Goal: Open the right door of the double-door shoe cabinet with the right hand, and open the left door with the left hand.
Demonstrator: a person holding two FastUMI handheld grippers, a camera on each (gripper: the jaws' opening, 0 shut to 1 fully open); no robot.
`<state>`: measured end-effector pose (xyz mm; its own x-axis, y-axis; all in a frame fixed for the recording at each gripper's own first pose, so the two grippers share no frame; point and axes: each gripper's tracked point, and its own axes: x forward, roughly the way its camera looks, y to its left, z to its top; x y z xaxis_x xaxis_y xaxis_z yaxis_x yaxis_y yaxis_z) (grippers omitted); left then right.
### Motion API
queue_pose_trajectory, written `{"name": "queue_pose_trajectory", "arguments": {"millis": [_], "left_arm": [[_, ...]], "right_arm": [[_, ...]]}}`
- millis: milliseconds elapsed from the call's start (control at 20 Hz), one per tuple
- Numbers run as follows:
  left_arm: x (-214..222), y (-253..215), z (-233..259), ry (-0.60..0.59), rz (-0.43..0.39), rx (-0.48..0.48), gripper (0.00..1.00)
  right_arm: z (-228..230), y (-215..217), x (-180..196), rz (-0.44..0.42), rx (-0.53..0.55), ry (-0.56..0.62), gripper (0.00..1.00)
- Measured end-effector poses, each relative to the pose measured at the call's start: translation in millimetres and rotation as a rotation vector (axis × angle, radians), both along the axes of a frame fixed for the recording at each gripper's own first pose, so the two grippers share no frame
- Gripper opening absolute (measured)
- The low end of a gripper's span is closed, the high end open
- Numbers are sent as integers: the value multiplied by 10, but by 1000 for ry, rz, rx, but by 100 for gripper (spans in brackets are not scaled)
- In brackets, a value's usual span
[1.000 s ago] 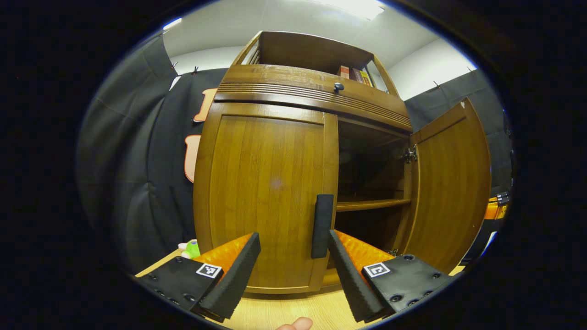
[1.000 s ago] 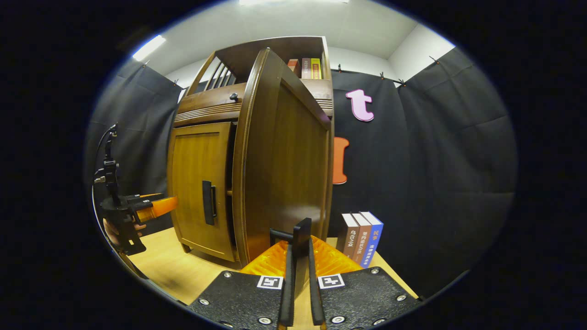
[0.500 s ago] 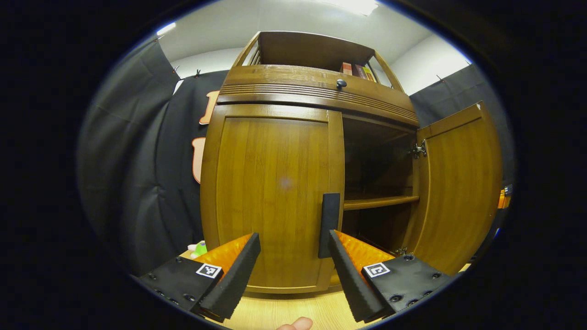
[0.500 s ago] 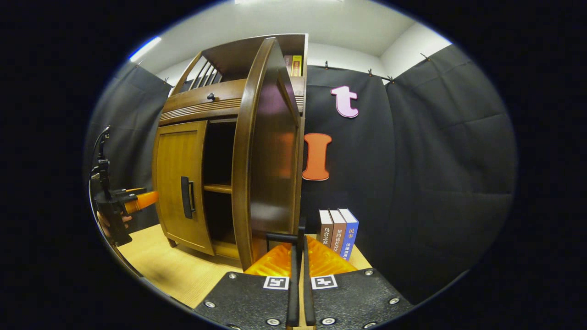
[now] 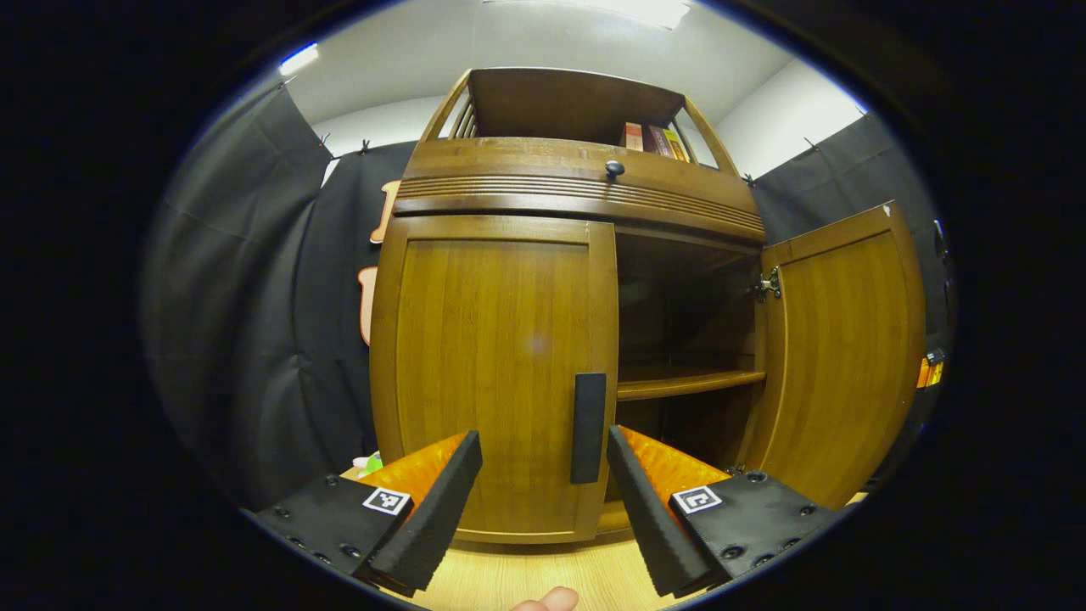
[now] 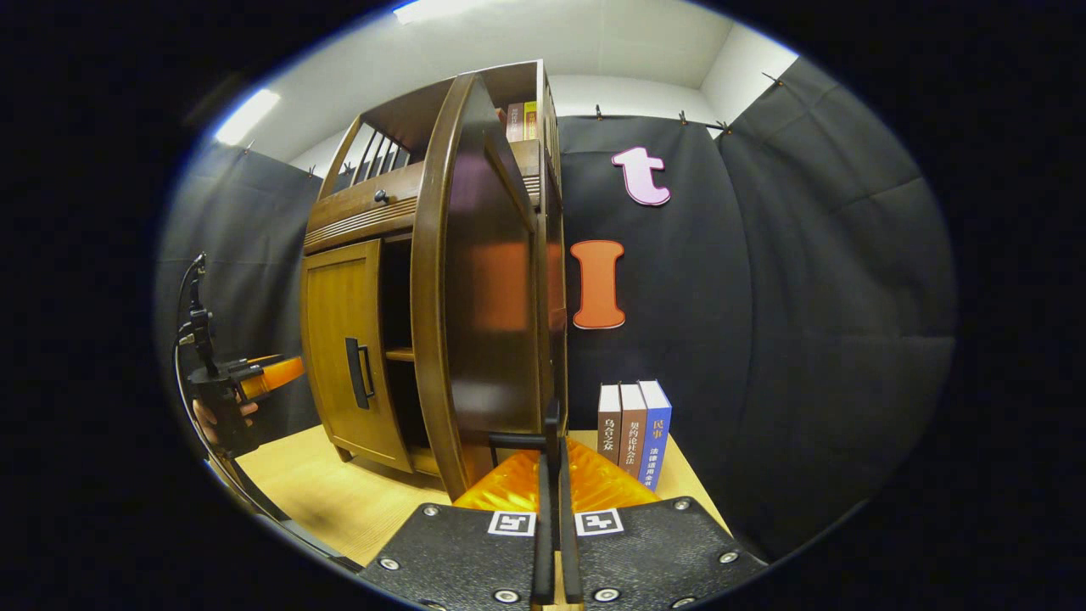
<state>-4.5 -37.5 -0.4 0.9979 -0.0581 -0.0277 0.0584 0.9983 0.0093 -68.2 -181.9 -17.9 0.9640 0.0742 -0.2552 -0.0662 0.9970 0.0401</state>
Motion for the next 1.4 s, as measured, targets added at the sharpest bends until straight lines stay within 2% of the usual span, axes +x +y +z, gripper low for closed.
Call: {"name": "queue_pose_trajectory", "arguments": {"millis": [100,150,200,250,350,450,600,700,800,1150,1350,1400], "left_arm": [[-29,-36,25,-4,-3,9,95],[-45,-51,28,-3,-3,11,95],[-62,-65,30,-2,-6,8,95],[-69,-83,47,-3,-9,2,96],[-74,-114,56,1,-22,-16,95],[-56,-151,48,13,-33,-42,95],[-53,-100,71,8,-16,-40,95],[-50,-78,71,0,-4,-23,94],[-55,-82,20,14,-3,-24,95],[-59,-151,5,24,-33,-16,95],[24,-187,44,10,-41,11,95],[58,-185,26,13,-38,25,95]], "right_arm": [[0,11,-7,8,-1,2,13],[2,3,-41,2,8,8,4],[11,-32,-103,-18,12,13,16],[75,-118,-177,-48,-1,-6,5],[271,-174,-359,-86,-6,-53,6],[427,18,-583,-62,43,-68,5],[523,146,-778,-73,-20,-76,5],[545,373,-837,-47,-39,-80,5],[575,657,-846,-4,-25,-84,5],[636,1180,-557,35,8,-146,6],[508,1158,-401,-18,-73,-144,6],[475,1176,-385,-30,-85,-139,17]]}}
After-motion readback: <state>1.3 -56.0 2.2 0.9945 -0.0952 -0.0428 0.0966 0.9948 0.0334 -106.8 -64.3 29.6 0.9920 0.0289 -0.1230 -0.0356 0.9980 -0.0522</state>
